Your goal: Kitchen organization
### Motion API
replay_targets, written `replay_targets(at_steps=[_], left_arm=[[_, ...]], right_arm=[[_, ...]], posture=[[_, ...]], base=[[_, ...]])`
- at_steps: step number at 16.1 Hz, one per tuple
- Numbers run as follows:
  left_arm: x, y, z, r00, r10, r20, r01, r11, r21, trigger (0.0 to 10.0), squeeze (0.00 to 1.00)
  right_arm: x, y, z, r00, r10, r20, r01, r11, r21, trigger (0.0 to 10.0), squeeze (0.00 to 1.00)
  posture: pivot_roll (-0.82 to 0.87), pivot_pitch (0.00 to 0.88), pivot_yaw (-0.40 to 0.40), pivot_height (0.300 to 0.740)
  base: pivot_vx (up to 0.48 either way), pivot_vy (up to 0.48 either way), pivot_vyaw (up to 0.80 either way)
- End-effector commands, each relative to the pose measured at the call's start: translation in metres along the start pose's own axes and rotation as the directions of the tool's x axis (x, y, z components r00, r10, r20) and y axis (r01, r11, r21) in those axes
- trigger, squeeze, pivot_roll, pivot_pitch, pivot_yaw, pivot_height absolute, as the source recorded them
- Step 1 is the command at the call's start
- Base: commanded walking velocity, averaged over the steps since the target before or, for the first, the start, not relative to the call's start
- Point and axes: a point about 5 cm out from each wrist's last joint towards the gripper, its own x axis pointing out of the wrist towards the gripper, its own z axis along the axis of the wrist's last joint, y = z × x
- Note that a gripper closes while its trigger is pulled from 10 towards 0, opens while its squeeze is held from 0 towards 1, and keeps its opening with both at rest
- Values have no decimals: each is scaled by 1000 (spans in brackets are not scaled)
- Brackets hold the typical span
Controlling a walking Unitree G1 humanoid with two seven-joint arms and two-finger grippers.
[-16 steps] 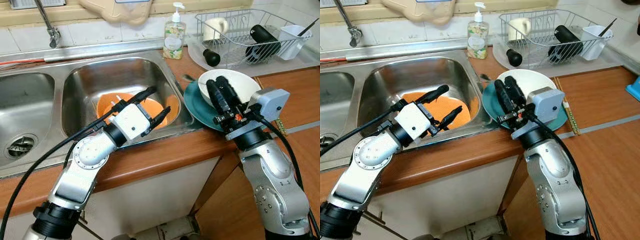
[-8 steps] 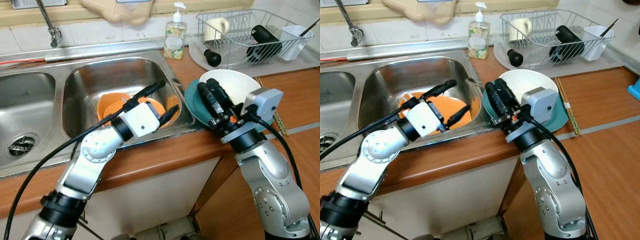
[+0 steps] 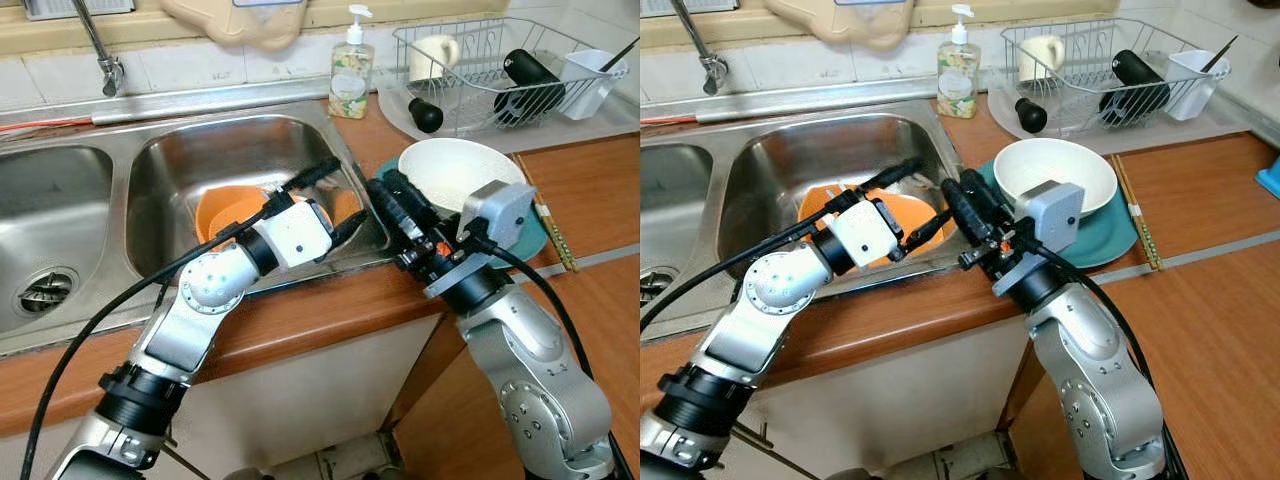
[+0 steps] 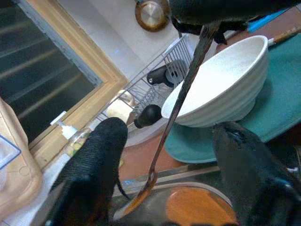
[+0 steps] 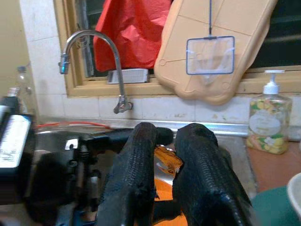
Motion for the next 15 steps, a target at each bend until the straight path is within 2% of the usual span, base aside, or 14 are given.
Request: replay_targets(at_steps=[1,5,15], left_arm=[[2,4,1,1000,-3,2,3,1000,20,0,0],[1,8,-6,999,25,-22,-25,1000,-1,0,0],[0,7,-13,999,11,-40,-11,1000,-6,0,0]], right_arm=[[-1,3,4,1000,22,7,-22,1000,-3,0,0],[-1,6,2,999,43,-6,-43,999,3,0,0],[-1,6,0,997,73,-22,-73,997,-4,0,0]], posture=[[-46,0,43,740],[-44,0,44,740],[-45,0,39,740]], base=[[0,0,0],[0,0,0],[0,0,0]])
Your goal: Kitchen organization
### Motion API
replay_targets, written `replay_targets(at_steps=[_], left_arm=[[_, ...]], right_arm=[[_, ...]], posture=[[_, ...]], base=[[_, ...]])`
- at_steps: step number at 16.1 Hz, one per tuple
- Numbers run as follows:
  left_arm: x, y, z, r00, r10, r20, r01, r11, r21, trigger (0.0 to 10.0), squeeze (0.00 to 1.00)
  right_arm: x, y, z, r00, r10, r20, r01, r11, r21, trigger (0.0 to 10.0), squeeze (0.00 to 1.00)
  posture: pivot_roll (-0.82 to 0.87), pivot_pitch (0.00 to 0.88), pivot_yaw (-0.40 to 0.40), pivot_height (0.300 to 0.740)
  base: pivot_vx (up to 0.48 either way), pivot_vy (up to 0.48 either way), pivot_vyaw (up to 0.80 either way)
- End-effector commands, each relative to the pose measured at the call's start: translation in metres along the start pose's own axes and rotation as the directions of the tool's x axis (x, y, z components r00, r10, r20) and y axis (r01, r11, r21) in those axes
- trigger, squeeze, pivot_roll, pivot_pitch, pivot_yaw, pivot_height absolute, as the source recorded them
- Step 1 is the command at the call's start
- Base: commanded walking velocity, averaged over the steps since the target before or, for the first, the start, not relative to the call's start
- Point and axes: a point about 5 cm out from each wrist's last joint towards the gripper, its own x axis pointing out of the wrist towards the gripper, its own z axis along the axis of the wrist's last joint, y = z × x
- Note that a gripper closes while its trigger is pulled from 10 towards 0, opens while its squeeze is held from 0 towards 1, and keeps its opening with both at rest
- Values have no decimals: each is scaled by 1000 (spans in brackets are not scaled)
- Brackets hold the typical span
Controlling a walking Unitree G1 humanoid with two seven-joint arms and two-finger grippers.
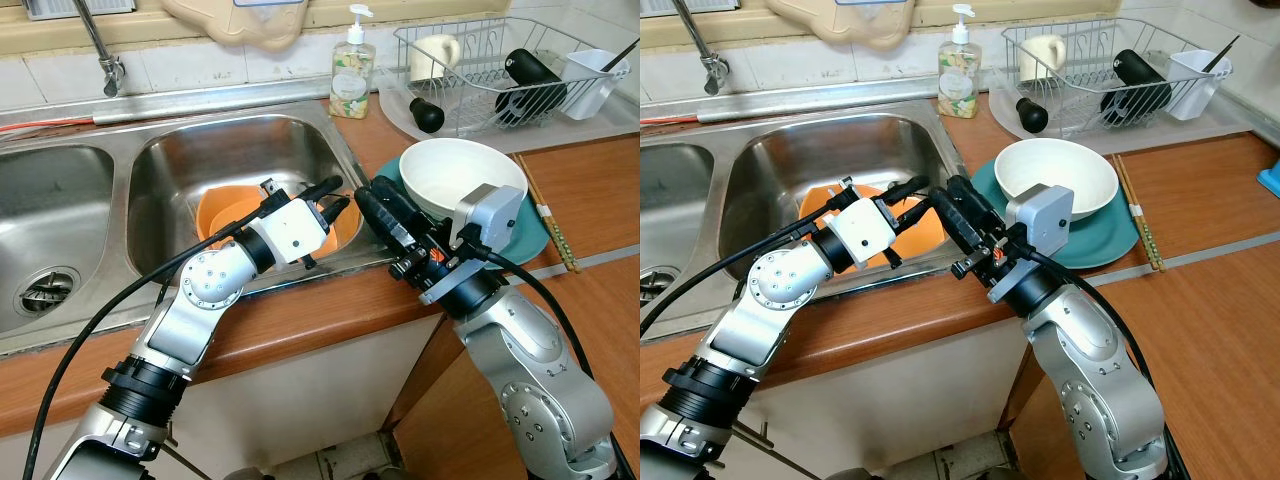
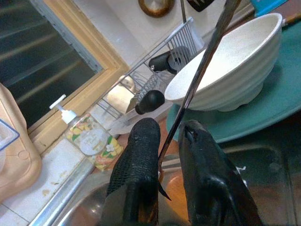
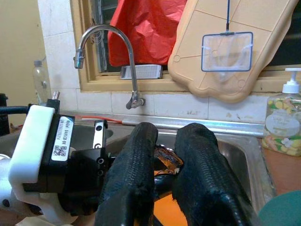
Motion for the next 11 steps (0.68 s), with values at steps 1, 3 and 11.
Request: replay_targets(at_steps=[1,3,11], left_arm=[[0,5,0,1000,3,0,-3,1000,14,0,0],[0,6,-2,1000,6,-17,-6,1000,20,0,0],[-1,9,-5,999,28,-31,-27,999,37,0,0]], right_arm=[[0,3,1,1000,22,-6,-22,1000,0,0,0],[-1,3,0,1000,26,-9,-26,1000,-2,0,0],[0,1,1,1000,19,-21,-20,999,-38,10000,0]], posture=[[-45,0,39,740],[-45,0,37,740],[-50,0,29,740]], base=[[0,0,0],[0,0,0],[0,0,0]])
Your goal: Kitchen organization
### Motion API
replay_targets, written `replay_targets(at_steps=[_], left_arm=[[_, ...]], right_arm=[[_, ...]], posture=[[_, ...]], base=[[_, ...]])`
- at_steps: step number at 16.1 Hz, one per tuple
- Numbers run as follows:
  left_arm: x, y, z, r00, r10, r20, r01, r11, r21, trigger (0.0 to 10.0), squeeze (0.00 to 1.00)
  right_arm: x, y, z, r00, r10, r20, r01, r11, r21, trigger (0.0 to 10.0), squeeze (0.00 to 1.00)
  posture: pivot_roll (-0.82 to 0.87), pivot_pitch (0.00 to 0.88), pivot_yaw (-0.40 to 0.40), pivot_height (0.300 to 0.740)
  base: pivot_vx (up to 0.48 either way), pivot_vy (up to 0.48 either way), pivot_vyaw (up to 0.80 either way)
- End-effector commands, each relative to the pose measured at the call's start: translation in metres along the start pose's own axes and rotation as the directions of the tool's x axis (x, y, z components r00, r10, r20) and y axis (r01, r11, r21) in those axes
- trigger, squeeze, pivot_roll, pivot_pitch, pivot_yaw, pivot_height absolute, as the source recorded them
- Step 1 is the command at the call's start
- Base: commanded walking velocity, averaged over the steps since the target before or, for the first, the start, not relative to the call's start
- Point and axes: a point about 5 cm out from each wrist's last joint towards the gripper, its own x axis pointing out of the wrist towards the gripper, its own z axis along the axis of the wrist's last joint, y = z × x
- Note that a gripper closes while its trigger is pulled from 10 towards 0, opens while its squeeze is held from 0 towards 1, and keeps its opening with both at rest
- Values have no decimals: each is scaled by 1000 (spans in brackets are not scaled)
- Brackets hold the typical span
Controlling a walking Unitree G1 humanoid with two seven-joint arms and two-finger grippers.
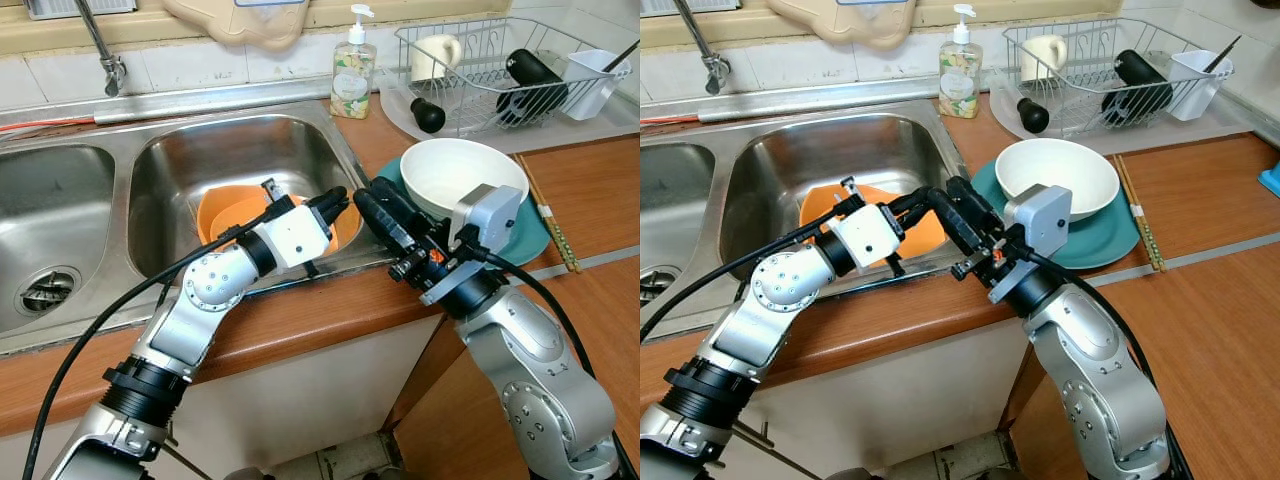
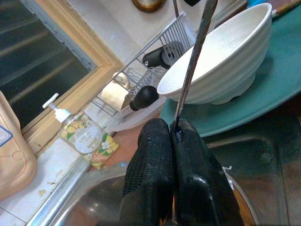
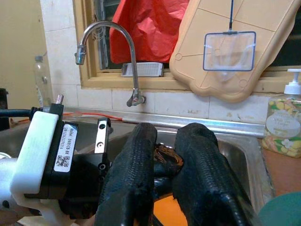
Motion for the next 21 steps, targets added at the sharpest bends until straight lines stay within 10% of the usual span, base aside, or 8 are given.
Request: replay_targets(at_steps=[1,2,4,6,12,17,18,21], left_arm=[[-2,14,-3,998,58,-20,-58,998,17,0,0],[-3,15,-3,998,63,-22,-63,998,23,0,0],[-5,19,-5,997,70,-33,-69,997,40,0,0],[-8,24,-11,995,77,-68,-72,995,63,0,0],[-26,51,-64,900,92,-427,-40,991,127,0,0],[-30,52,-105,735,-20,-678,52,998,26,10000,0],[-31,53,-108,718,-31,-695,37,999,-7,10000,914],[-33,51,-117,655,-92,-750,30,995,-96,10000,1000]], right_arm=[[0,0,1,1000,8,-8,-9,1000,-21,10000,173],[0,0,1,1000,8,-7,-8,1000,-21,10000,1000],[1,-1,1,1000,-2,-6,1,1000,-31,10000,1000],[1,-3,2,1000,-16,-6,16,999,-47,10000,0],[-5,-8,-9,993,-16,-118,6,996,-84,10000,0],[-7,-7,-17,981,7,-195,-27,995,-101,10000,0],[-7,-7,-17,980,6,-199,-27,994,-103,10000,0],[-8,-8,-18,978,-7,-208,-17,994,-112,10000,0]], posture=[[-49,0,27,740],[-49,0,27,740],[-49,0,27,740],[-51,0,25,740],[-57,0,22,740],[-63,0,18,740],[-64,0,19,740],[-68,0,18,740]], base=[[0,0,0],[0,0,0],[0,0,0],[0,0,0],[0,0,0],[0,0,0],[0,0,0],[0,0,0]])
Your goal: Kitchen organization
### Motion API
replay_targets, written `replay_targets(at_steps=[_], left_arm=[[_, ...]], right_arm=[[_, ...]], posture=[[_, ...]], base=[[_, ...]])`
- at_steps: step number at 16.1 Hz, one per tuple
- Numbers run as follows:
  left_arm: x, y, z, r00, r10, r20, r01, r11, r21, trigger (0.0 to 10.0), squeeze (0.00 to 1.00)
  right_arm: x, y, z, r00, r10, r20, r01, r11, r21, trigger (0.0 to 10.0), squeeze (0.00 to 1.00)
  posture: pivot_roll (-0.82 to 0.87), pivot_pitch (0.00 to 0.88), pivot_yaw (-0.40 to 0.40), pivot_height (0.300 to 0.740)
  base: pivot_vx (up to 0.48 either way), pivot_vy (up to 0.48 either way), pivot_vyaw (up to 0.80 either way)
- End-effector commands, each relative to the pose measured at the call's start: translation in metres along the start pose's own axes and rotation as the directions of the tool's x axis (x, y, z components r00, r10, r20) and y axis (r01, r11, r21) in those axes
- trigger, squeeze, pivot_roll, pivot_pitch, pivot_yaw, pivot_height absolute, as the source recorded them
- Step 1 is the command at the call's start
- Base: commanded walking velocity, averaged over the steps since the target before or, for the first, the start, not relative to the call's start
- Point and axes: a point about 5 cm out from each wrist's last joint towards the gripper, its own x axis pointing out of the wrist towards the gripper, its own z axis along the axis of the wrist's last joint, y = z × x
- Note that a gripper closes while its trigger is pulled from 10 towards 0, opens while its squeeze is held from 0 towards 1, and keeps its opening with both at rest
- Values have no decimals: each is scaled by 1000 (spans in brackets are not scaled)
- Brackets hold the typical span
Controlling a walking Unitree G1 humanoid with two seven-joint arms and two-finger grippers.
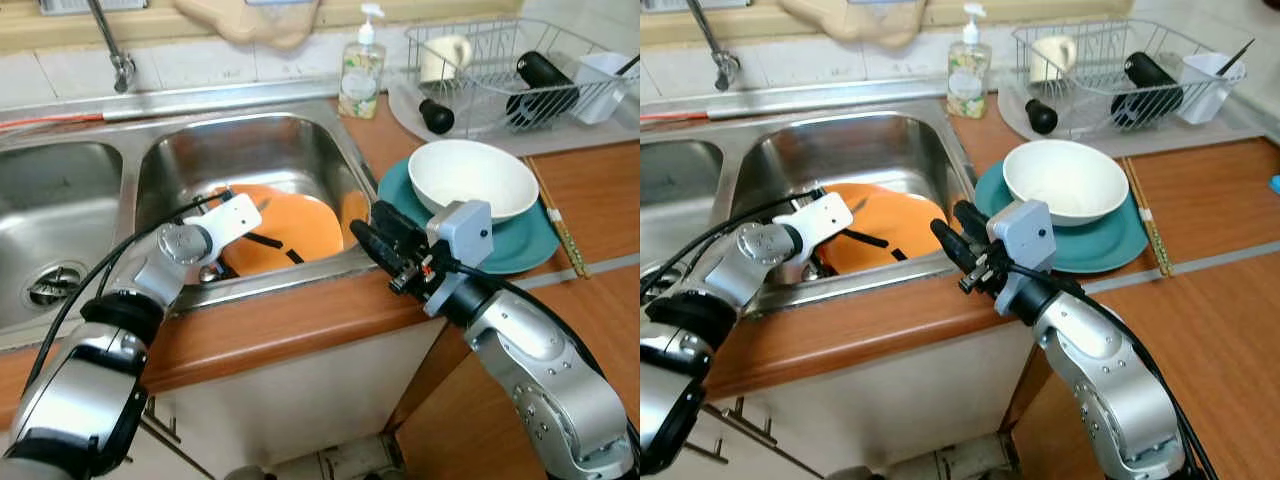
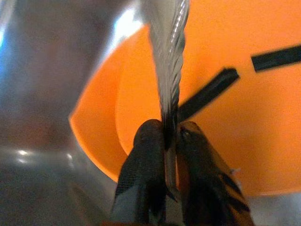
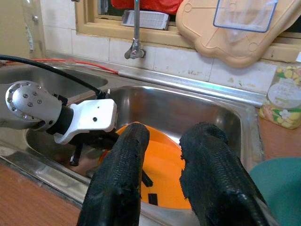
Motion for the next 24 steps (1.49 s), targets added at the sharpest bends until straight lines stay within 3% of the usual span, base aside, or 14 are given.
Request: replay_targets(at_steps=[1,5,7,8,9,10,11,14,15,19,21,22,23,24], left_arm=[[1,3,2,1000,-10,-9,10,1000,-19,10000,1000],[0,6,1,1000,11,-3,-11,1000,-25,10000,1000],[-3,14,3,994,96,45,-95,995,-33,10000,1000],[-5,17,5,990,123,71,-119,992,-49,10000,216],[-9,20,8,977,165,132,-155,985,-81,10000,0],[-14,24,13,952,226,205,-197,969,-152,10000,0],[-19,27,16,929,272,251,-227,954,-193,10000,0],[-30,34,30,870,337,359,-238,926,-292,10000,0],[-40,31,41,835,327,443,-198,929,-312,10000,0],[-59,20,48,802,304,515,-142,933,-331,10000,0],[-70,12,45,804,298,515,-130,933,-335,10000,0],[-73,9,45,807,291,514,-124,934,-335,10000,0],[-76,5,45,811,276,515,-107,937,-334,10000,0],[-79,-1,47,817,245,523,-73,942,-327,10000,0]], right_arm=[[0,-2,-1,1000,-8,-14,8,1000,-3,10000,0],[2,-15,1,995,-95,-21,94,995,-28,10000,0],[5,-32,6,978,-206,-21,205,978,-44,10000,0],[4,-36,9,973,-228,-16,227,973,-42,10000,0],[4,-45,13,964,-265,-7,264,964,-39,10000,0],[3,-56,19,953,-304,-4,304,952,-36,10000,984],[1,-62,21,945,-327,-6,327,944,-41,10000,1000],[-5,-76,27,929,-371,-17,370,928,-44,10000,1000],[-9,-88,29,913,-405,-44,403,914,-55,10000,1000],[-12,-114,33,851,-505,-147,503,863,-52,10000,1000],[-14,-133,35,789,-577,-211,577,814,-66,10000,1000],[-17,-138,35,761,-603,-238,606,792,-70,10000,749],[-19,-142,33,731,-626,-273,634,770,-69,10000,0],[-20,-145,32,715,-629,-305,648,760,-48,10000,0]], posture=[[-69,0,17,740],[-69,0,17,740],[-66,0,18,740],[-66,0,14,740],[-65,0,11,740],[-65,0,7,740],[-64,0,6,740],[-65,0,3,740],[-66,0,4,740],[-58,0,-5,740],[-54,0,-15,740],[-54,0,-15,740],[-52,0,-15,740],[-52,0,-15,740]], base=[[0,0,0],[0,0,0],[0,0,0],[0,0,0],[0,0,0],[0,0,0],[0,0,0],[0,0,0],[0,0,0],[0,0,0],[0,0,0],[0,0,0],[0,0,0],[0,0,0]])
